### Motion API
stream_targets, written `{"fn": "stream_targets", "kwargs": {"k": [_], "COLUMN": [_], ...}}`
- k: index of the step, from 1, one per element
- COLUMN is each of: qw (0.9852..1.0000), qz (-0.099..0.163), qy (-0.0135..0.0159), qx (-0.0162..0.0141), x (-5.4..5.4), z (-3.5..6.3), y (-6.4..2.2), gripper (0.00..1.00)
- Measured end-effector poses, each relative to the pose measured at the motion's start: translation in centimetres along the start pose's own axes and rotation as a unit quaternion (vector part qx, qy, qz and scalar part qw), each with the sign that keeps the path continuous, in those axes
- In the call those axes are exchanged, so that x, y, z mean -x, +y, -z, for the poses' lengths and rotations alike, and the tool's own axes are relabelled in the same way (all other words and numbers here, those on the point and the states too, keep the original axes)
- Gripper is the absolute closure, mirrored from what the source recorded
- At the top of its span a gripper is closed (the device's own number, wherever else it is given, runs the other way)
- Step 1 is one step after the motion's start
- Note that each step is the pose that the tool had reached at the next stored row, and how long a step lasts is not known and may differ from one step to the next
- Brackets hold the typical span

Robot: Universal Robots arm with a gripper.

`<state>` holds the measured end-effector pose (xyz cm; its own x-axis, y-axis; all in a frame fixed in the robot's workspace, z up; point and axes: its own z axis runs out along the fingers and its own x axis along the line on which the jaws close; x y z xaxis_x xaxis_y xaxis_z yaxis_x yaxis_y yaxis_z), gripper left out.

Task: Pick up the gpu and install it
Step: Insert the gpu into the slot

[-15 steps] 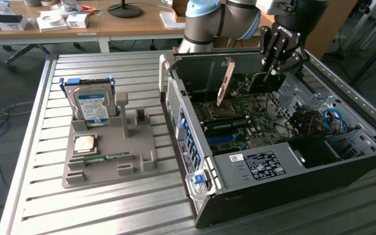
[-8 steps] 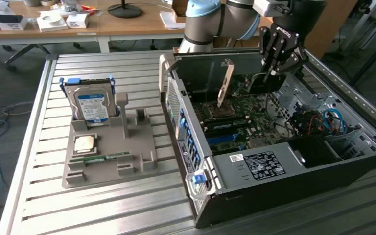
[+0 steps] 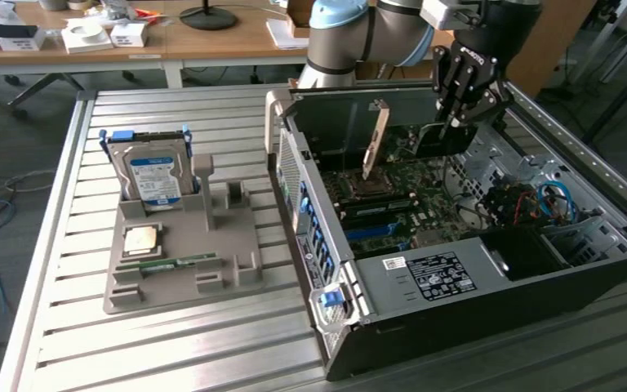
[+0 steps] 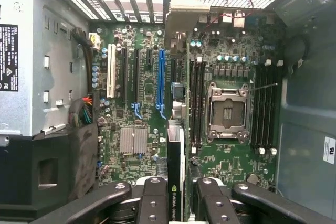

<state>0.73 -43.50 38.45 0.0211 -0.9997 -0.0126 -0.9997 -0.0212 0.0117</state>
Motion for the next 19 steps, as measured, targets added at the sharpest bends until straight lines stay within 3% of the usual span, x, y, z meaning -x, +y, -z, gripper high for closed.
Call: {"fn": "stream_targets", "kwargs": {"k": [5,12,19], "qw": [1.0,1.0,1.0], "qz": [0.0,-0.002,-0.002], "qy": [-0.0001,-0.0001,0.0], "qx": [-0.0001,-0.0007,-0.0007], "x": [0.0,0.0,0.0], "z": [-0.25,-1.36,-1.45], "y": [0.01,0.07,0.07], "gripper": [0.74,0.74,0.74]}}
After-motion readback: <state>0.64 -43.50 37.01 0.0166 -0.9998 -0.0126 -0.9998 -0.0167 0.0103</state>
